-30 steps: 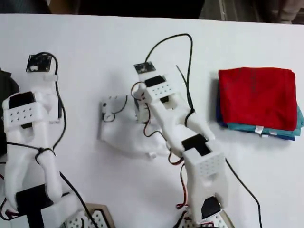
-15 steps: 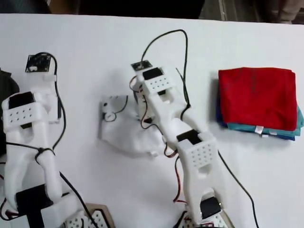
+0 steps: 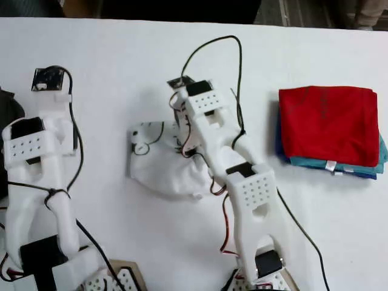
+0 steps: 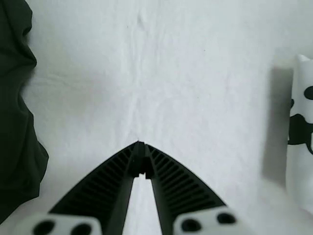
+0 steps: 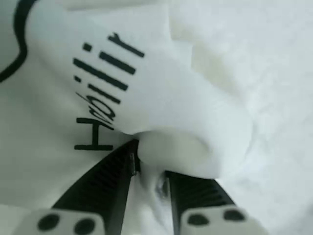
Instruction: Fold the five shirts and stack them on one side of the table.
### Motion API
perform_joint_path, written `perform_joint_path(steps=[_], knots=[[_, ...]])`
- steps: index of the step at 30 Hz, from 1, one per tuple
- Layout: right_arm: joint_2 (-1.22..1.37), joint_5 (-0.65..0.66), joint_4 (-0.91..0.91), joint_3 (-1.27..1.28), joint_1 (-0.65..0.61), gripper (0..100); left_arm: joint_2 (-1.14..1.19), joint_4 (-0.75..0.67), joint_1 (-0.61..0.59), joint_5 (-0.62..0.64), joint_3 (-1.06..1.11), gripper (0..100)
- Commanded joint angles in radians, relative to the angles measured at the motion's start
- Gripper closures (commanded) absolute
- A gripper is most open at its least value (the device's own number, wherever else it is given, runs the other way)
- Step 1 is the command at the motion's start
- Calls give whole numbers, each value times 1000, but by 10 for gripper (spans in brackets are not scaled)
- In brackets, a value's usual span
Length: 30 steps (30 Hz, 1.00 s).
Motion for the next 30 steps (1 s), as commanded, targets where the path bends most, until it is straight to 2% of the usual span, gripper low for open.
perform_joint_path(steps=[1, 10, 17, 30], knots=[[-42, 35, 53, -61, 51, 978, -12, -23, -5, -5, -2, 973], [-300, 150, 58, -12, 130, 978, -11, -37, -5, -5, -2, 973], [-381, 158, 51, 38, 139, 978, -11, -37, -5, -3, -2, 973], [-688, 353, 77, 46, 294, 978, -11, -58, -5, -5, -7, 973]])
